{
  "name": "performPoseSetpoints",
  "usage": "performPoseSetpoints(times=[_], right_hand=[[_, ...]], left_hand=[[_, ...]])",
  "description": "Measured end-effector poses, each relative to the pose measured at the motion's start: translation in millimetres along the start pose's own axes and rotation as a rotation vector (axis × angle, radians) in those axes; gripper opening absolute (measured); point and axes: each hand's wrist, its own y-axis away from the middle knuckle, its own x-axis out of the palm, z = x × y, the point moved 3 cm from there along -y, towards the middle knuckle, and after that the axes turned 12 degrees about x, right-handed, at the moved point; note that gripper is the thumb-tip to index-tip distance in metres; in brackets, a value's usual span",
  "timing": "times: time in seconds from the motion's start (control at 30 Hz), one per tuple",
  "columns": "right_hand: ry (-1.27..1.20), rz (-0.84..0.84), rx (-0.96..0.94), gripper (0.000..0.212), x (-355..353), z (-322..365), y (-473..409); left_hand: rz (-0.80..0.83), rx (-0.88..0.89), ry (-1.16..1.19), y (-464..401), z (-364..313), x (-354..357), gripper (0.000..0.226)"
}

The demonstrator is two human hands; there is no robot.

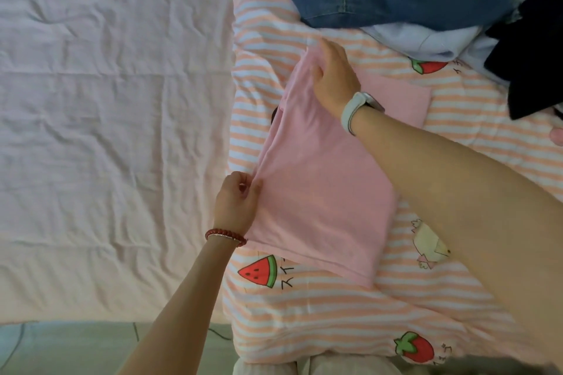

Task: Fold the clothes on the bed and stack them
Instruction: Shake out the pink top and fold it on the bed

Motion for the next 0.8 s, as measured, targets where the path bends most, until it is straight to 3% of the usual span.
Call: performPoseSetpoints(times=[0.13,0.27,0.43,0.53,0.6,0.7,0.8], right_hand=[[-0.027,-0.004,0.126,0.031,2.4,8.5,-35.7],[-0.132,-0.151,0.106,0.018,1.9,7.5,-46.1],[-0.144,-0.034,0.147,0.031,11.3,-0.9,-41.1],[-0.112,-0.024,0.039,0.038,-1.9,-8.7,-26.5],[0.013,-0.07,-0.063,0.039,-17.9,-24.3,-14.7],[0.281,-0.148,-0.072,0.039,-46.4,-66.5,-2.6],[0.418,-0.153,0.068,0.036,-70.2,-107.3,5.1]], left_hand=[[0.001,0.027,0.046,-0.4,3.7,-3.7,0.015],[-0.065,0.053,0.068,1.2,8.7,-6.0,0.023],[0.003,0.012,-0.047,-8.9,15.5,-1.2,0.019],[0.037,-0.009,-0.102,-14.5,9.4,-5.7,0.017],[-0.021,0.073,-0.24,-18.4,-1.4,-9.9,0.036],[-0.118,0.332,-0.433,-34.8,-37.4,-5.1,0.043],[0.052,0.576,-0.628,-70.7,-75.7,21.6,0.053]])
